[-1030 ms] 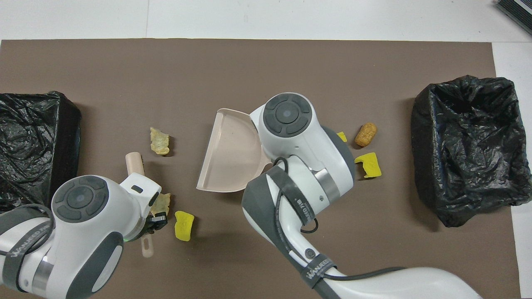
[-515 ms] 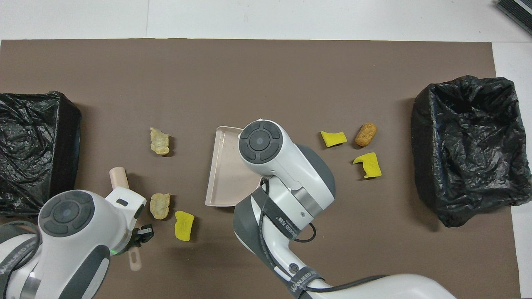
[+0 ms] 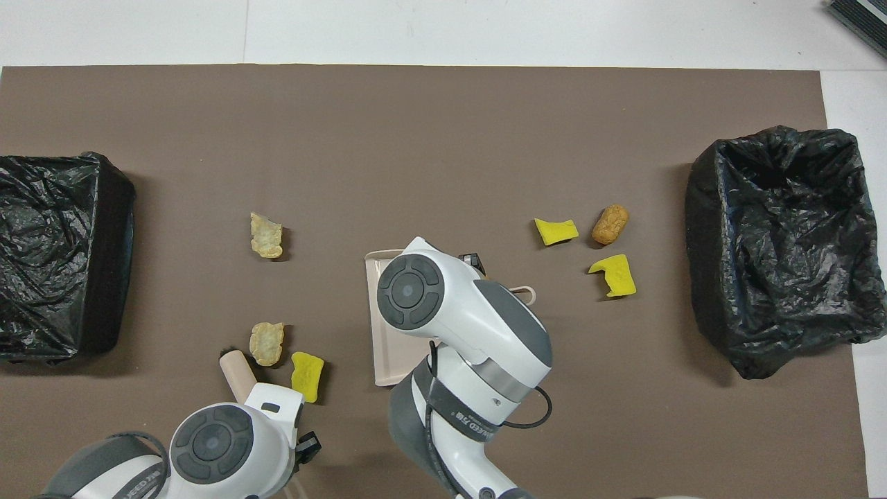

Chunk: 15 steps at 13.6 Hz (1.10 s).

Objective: Sweep and dump trash in bin

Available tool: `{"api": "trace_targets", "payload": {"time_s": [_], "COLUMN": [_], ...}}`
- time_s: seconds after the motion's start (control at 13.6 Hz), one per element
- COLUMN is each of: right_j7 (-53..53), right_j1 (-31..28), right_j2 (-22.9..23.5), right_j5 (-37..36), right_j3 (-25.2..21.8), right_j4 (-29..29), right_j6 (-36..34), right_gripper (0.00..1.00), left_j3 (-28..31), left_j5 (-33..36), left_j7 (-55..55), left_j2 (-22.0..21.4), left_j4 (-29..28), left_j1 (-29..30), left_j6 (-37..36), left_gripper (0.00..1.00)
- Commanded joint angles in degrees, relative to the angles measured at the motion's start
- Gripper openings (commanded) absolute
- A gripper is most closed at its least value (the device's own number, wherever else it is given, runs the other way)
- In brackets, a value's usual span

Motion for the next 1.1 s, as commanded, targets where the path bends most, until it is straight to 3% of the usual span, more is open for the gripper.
{"api": "trace_targets", "payload": {"time_s": [0.0,0.44,1.03], "right_j7": [-0.8,1.7,5.5], "right_j1": [-0.4,-0.6,-0.6], "right_j2": [-1.7,-1.2,-1.5], "right_j5": [-1.3,-1.0,-0.8], "right_j3": [0.4,0.4,0.4], "right_j4": [-1.9,-1.8,-1.8], "right_j6": [1.9,3.4,2.6], "right_gripper": [0.00,0.00,0.00], "left_j3": [0.9,1.2,0.8], "left_j5": [-3.1,-3.1,-5.3], "left_j7": [-2.6,10.8,29.9], "left_j2": [2.2,7.9,8.7], "left_j4": [-1.2,2.3,4.1], "left_j1": [-2.1,0.5,-2.4], "left_j6": [7.4,15.1,15.9], "left_gripper": [0.00,0.00,0.00]}}
